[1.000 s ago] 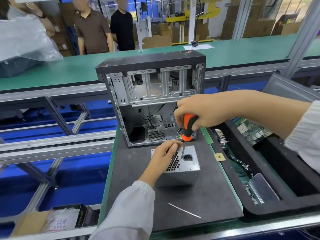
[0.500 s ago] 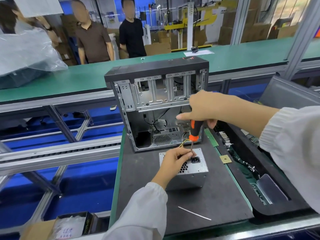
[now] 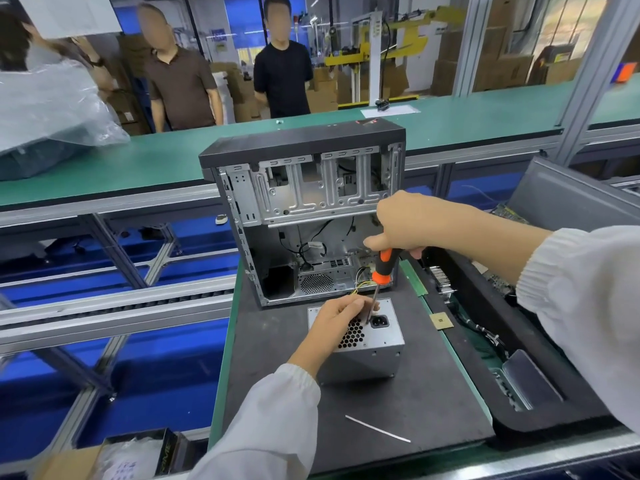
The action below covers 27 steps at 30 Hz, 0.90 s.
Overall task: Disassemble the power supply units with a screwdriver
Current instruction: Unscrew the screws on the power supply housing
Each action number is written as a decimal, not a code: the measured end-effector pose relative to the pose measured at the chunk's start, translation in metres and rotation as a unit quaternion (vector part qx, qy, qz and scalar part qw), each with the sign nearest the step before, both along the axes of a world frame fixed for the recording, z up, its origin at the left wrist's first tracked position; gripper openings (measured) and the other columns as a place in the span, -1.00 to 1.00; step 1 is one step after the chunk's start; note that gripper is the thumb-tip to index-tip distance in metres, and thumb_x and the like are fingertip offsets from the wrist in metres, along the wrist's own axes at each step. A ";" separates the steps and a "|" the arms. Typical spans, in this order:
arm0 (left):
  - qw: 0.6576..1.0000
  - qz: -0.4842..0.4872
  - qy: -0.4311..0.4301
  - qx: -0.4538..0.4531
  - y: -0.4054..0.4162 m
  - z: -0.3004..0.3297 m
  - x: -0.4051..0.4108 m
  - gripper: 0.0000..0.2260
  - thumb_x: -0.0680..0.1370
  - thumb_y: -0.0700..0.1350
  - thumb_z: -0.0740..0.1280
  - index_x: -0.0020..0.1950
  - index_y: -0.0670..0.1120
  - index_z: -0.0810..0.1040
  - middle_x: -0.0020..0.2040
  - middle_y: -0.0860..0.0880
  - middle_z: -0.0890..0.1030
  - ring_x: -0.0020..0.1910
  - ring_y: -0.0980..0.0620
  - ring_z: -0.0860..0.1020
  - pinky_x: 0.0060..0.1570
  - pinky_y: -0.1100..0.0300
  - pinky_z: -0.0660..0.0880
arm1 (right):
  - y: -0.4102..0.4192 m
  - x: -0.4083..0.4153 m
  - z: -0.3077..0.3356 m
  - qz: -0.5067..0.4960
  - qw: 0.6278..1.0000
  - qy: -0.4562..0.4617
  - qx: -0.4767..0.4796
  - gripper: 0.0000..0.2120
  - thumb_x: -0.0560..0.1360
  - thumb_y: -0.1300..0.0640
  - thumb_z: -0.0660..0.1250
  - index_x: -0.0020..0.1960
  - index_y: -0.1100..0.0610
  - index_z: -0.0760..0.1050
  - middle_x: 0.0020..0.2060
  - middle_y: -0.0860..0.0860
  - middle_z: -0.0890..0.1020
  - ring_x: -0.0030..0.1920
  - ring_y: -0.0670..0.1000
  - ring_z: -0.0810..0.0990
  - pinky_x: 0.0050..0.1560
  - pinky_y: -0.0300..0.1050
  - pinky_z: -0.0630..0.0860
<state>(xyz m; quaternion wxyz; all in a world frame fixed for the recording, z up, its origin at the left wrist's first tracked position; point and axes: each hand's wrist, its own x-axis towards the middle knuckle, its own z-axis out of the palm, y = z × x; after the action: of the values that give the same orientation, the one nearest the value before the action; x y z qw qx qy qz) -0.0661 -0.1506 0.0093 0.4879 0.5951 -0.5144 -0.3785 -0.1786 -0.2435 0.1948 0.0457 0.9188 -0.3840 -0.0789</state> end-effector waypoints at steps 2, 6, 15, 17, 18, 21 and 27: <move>1.000 0.002 -0.001 0.012 0.001 0.000 0.000 -0.68 0.68 -0.18 0.10 0.10 -0.14 0.66 0.07 -0.11 0.67 0.06 0.07 0.57 0.04 0.46 0.39 | -0.003 -0.001 -0.001 0.054 0.998 0.017 -0.020 -0.56 0.56 -0.14 0.22 -0.34 0.15 0.32 -0.70 -0.05 0.38 -0.54 -0.05 0.38 -0.52 -0.22 0.30; 1.000 0.002 0.018 0.010 0.002 0.002 -0.001 -0.67 0.68 -0.20 0.09 0.10 -0.18 0.66 0.07 -0.09 0.68 0.03 0.18 0.57 0.07 0.43 0.39 | 0.000 0.006 0.005 0.156 0.985 0.064 -0.033 -0.55 0.56 -0.21 0.19 -0.19 0.19 0.44 -0.51 -0.02 0.45 -0.38 0.02 0.44 -0.41 -0.15 0.34; 0.999 -0.026 0.026 -0.023 0.004 -0.004 0.000 -0.83 0.60 -0.18 0.33 0.13 -0.05 0.66 0.05 -0.02 0.70 0.11 -0.05 0.62 0.16 0.12 0.55 | 0.012 0.019 0.020 0.251 0.960 0.088 0.088 -0.71 0.43 0.25 0.42 0.11 0.06 0.48 0.08 -0.01 0.53 -0.03 0.00 0.47 -0.24 -0.18 0.37; 0.999 -0.010 0.023 -0.033 0.002 -0.006 -0.001 -0.87 0.58 -0.15 0.37 0.08 -0.03 0.69 -0.02 -0.03 0.72 0.02 -0.10 0.64 0.09 0.13 0.57 | 0.013 0.017 0.022 0.220 0.963 0.076 0.136 -0.71 0.43 0.13 0.46 0.11 0.06 0.46 -0.04 -0.01 0.55 -0.13 0.00 0.58 -0.21 -0.10 0.55; 0.999 -0.001 0.023 -0.037 0.001 -0.007 -0.002 -0.87 0.57 -0.17 0.37 0.05 -0.05 0.70 -0.05 -0.03 0.72 -0.04 -0.09 0.65 0.06 0.16 0.57 | 0.015 0.015 0.022 0.196 0.966 0.057 0.159 -0.66 0.43 -0.01 0.47 0.11 0.06 0.44 -0.15 -0.02 0.55 -0.25 -0.02 0.63 -0.23 -0.07 0.60; 0.999 0.007 0.012 -0.040 -0.002 -0.008 -0.002 -0.88 0.56 -0.22 0.37 -0.01 -0.11 0.71 -0.09 -0.01 0.72 -0.08 0.02 0.64 0.05 0.25 0.53 | 0.024 0.010 0.022 0.163 0.986 0.025 0.019 -0.41 0.41 -0.42 0.21 -0.01 0.13 0.43 -0.37 -0.04 0.43 -0.56 -0.09 0.50 -0.51 -0.14 0.41; 0.998 -0.021 0.028 -0.043 -0.004 0.001 -0.003 -0.85 0.58 -0.26 0.34 0.08 -0.16 0.67 -0.02 -0.05 0.71 0.04 0.11 0.65 0.05 0.30 0.51 | 0.024 0.013 0.012 0.183 0.977 0.084 -0.073 -0.53 0.58 -0.24 0.10 -0.16 0.17 0.41 -0.35 0.01 0.44 -0.37 0.00 0.46 -0.45 -0.16 0.30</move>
<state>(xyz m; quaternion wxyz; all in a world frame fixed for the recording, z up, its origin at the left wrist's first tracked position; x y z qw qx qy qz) -0.0695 -0.1545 0.0101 0.5191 0.5521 -0.5286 -0.3827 -0.1654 -0.2194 0.2068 0.1583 0.9579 -0.2084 -0.1180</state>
